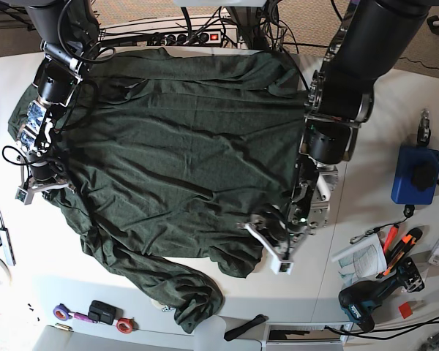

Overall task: Layout the t-shirt on the table in an organized manner, then fold the t-shirt properly
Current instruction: 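Slide the left gripper across the shirt body toward the hem, then grasp the shirt fabric with the left gripper and smooth it flat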

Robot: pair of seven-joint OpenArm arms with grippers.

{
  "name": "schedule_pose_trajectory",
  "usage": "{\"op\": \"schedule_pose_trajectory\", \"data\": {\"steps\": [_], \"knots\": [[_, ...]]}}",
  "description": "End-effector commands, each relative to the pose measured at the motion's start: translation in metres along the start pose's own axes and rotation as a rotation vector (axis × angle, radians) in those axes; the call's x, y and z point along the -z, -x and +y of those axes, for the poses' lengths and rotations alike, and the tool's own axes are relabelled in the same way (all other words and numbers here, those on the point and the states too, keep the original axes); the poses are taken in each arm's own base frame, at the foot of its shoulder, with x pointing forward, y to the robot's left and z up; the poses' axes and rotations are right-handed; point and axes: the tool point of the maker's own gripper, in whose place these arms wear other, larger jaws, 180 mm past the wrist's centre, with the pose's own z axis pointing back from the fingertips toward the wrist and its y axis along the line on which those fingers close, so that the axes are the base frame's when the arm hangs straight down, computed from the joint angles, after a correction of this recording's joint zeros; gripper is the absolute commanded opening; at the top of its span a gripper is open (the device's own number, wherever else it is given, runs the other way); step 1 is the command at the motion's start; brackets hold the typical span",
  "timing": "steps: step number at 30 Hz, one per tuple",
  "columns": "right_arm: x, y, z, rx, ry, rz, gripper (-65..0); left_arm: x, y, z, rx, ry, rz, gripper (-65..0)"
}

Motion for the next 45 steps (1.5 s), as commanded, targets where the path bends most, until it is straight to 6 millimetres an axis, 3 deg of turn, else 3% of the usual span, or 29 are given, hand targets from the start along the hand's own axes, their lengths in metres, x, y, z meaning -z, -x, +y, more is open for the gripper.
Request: {"op": "schedule_pose_trajectory", "data": {"steps": [1, 8, 13, 15, 19, 23, 31, 33, 40, 45], "knots": [[0.001, 0.007, 0.001, -0.016, -0.003, 0.057, -65.0, -0.001, -0.033, -0.006, 0.011, 0.015, -0.076, -40.2], [0.001, 0.006, 0.002, -0.016, -0.003, 0.051, -65.0, -0.002, -0.039, -0.008, 0.01, 0.022, -0.119, -65.0], [0.001, 0.005, 0.002, -0.016, -0.003, 0.043, -65.0, -0.003, -0.046, -0.015, -0.017, 0.065, -0.152, -65.0], [0.001, 0.003, 0.001, -0.016, -0.003, 0.034, -65.0, -0.007, -0.052, -0.035, -0.033, 0.189, -0.174, -65.0], [0.001, 0.003, 0.001, -0.016, -0.003, 0.034, -65.0, -0.031, -0.06, -0.094, 0.019, 0.531, -0.228, -65.0], [0.001, 0.003, 0.001, -0.016, -0.003, 0.035, -65.0, -0.035, -0.058, -0.106, 0.027, 0.582, -0.209, -65.0], [0.001, 0.002, 0.001, -0.016, -0.003, 0.03, -65.0, -0.032, -0.033, -0.105, 0.048, 0.58, -0.111, -65.0], [0.001, 0.002, 0.002, -0.016, -0.003, 0.03, -65.0, -0.032, -0.023, -0.113, 0.057, 0.599, -0.09, -65.0], [0.001, 0.003, 0.001, -0.016, -0.003, 0.031, -65.0, -0.034, 0.041, -0.155, 0.289, 0.682, 0.083, -65.0], [0.001, 0.003, 0.001, -0.016, -0.003, 0.031, -65.0, -0.041, 0.069, -0.176, 0.499, 0.717, 0.138, -65.0]]}}
